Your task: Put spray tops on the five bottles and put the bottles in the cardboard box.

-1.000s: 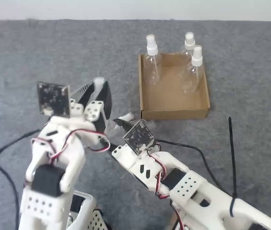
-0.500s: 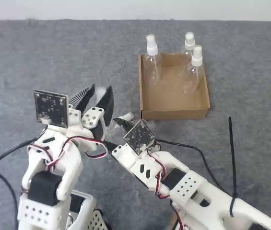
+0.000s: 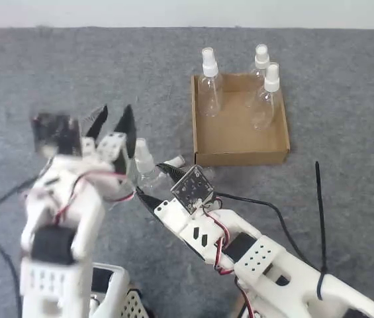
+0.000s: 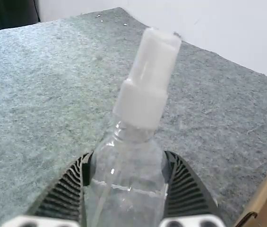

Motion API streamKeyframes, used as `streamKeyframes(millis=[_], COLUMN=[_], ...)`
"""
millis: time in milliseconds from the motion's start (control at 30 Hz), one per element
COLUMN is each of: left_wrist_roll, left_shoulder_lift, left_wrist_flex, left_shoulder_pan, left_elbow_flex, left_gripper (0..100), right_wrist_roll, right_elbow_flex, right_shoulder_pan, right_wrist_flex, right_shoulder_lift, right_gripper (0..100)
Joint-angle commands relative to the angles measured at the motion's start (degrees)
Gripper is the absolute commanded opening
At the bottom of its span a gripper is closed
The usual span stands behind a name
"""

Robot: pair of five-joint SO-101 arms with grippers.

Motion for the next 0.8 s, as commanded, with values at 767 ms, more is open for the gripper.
streamKeyframes(millis=[767], left_wrist_roll=[-10.5], left_shoulder_lift=[18.9], left_wrist_flex=[15.4], left_shoulder_pan=[2.3], left_elbow_flex=[-7.2], left_gripper=[10], right_wrist_roll=[-0.4], right_elbow_flex=[0.0], right_shoulder_pan=[0.9], right_wrist_flex=[-1.0], right_shoulder_lift=[-2.5], right_gripper=[0.7])
